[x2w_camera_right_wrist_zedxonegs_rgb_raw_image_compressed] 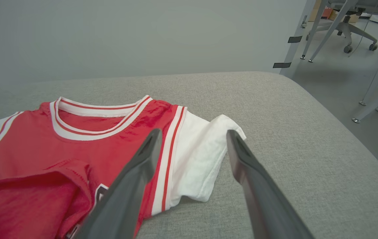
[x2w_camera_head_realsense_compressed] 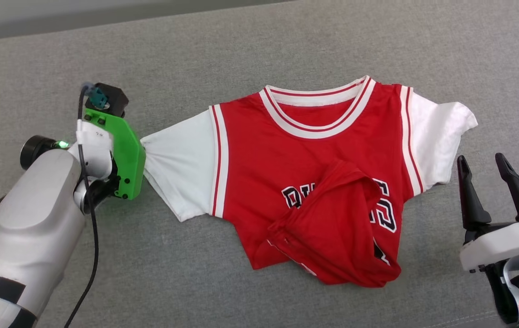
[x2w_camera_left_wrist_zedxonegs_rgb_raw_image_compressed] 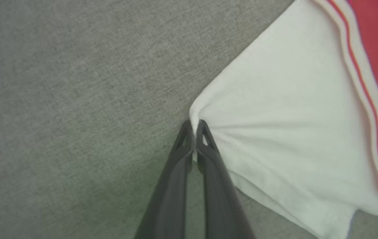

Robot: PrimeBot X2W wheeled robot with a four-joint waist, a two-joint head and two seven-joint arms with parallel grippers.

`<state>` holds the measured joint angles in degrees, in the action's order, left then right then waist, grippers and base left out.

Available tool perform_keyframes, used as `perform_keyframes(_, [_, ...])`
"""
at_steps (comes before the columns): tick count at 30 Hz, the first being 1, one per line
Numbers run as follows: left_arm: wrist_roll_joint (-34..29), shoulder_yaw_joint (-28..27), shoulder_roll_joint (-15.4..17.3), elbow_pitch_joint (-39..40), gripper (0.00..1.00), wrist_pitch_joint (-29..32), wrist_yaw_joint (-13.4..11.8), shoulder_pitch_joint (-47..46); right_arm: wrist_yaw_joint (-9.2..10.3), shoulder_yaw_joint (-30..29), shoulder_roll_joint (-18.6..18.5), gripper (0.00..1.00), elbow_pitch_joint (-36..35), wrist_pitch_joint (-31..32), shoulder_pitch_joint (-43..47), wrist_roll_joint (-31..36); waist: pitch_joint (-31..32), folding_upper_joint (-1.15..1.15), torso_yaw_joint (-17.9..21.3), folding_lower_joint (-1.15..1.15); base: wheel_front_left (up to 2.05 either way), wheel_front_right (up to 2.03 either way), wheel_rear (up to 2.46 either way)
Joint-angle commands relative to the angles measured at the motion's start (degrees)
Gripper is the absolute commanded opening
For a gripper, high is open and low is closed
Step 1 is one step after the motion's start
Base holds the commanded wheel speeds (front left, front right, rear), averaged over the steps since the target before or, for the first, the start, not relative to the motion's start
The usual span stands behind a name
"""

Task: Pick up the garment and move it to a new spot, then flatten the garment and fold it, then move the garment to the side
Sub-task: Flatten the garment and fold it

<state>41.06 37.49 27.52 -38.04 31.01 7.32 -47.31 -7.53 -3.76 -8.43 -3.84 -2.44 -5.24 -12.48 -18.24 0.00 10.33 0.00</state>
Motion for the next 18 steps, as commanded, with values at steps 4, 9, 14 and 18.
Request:
perform_keyframes(4, [2.24,-3.47,1.02,0.44,0.00,-4.13,-2.45,2.59,0.04,-0.05,-2.07,1.00,-0.31,3.30,0.35,-0.07,3.47,0.00,-3.34,0.00,0.00,0.00,0.00])
perform_keyframes(9, [4.41,-5.62,2.11,6.08,0.00,-6.42,-3.20,5.77,0.04,1.07,-7.17,1.00,-0.33,11.18,1.09,-0.61,5.54,0.00,-6.07,0.00,0.00,0.00,0.00])
perform_keyframes(14, [7.20,-7.33,4.69,20.87,0.00,-5.26,-6.30,12.87,0.04,2.50,-14.40,1.00,-1.32,26.66,-0.97,-5.31,5.67,0.00,-8.89,0.00,0.00,0.00,0.00])
perform_keyframes(18, [8.01,-8.10,7.44,33.89,0.00,-2.96,-10.59,18.41,0.04,2.14,-18.68,1.00,-1.29,37.95,-3.87,-9.36,3.90,0.00,-10.90,0.00,0.00,0.00,0.00])
